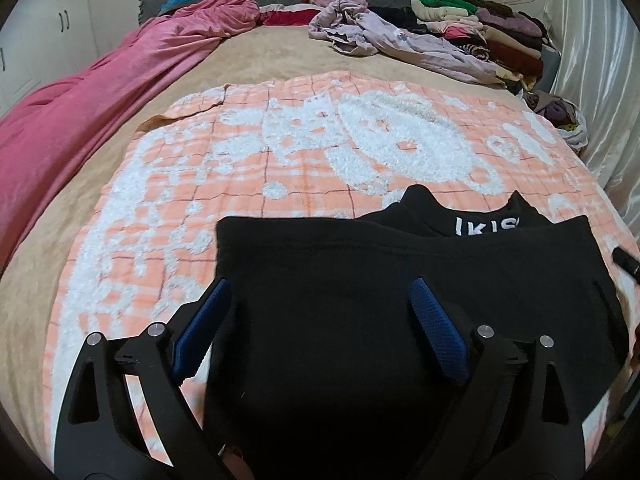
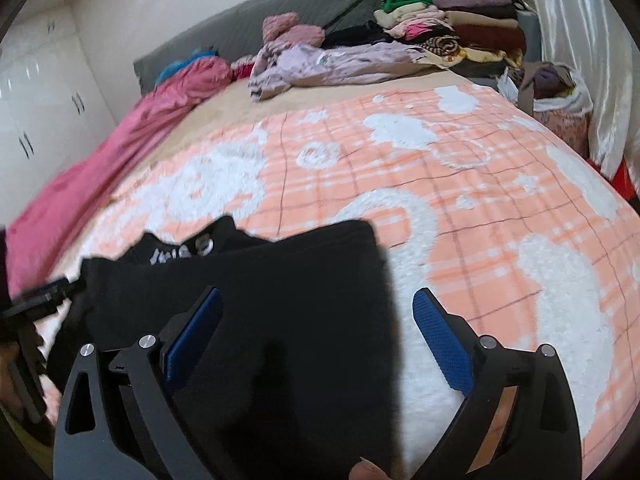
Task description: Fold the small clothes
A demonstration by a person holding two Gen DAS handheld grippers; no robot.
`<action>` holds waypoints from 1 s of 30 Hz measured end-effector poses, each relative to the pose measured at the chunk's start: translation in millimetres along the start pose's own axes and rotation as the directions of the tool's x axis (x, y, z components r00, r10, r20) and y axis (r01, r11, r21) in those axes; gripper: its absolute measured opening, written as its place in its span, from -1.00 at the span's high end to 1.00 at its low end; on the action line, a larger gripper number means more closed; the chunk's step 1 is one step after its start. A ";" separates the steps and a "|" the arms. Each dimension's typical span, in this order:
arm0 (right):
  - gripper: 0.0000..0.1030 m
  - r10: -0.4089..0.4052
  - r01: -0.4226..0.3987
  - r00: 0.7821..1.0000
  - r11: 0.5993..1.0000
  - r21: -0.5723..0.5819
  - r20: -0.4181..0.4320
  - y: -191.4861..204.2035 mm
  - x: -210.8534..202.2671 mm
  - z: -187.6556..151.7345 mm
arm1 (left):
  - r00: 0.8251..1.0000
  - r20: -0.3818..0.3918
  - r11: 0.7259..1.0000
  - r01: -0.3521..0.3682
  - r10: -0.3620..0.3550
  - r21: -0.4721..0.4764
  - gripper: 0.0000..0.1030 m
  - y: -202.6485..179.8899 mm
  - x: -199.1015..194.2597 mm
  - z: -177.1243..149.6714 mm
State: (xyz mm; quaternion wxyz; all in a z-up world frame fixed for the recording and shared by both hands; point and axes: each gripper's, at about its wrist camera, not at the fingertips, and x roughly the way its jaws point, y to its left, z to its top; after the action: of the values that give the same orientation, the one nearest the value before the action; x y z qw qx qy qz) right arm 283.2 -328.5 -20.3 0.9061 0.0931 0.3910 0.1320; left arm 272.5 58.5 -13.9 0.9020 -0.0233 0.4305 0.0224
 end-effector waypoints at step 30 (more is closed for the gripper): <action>-0.89 0.235 -0.121 0.899 0.944 -0.307 0.370 80.5 -243.3 76.6 | 0.998 -0.012 0.996 0.054 -0.055 -0.071 -0.72 59.6 -67.3 -45.6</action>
State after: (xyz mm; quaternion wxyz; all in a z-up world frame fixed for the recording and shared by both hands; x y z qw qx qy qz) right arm 165.5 -333.2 219.9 0.9548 0.0264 0.1641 0.2464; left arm 191.2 113.8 8.5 0.8980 -0.0670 0.4347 0.0130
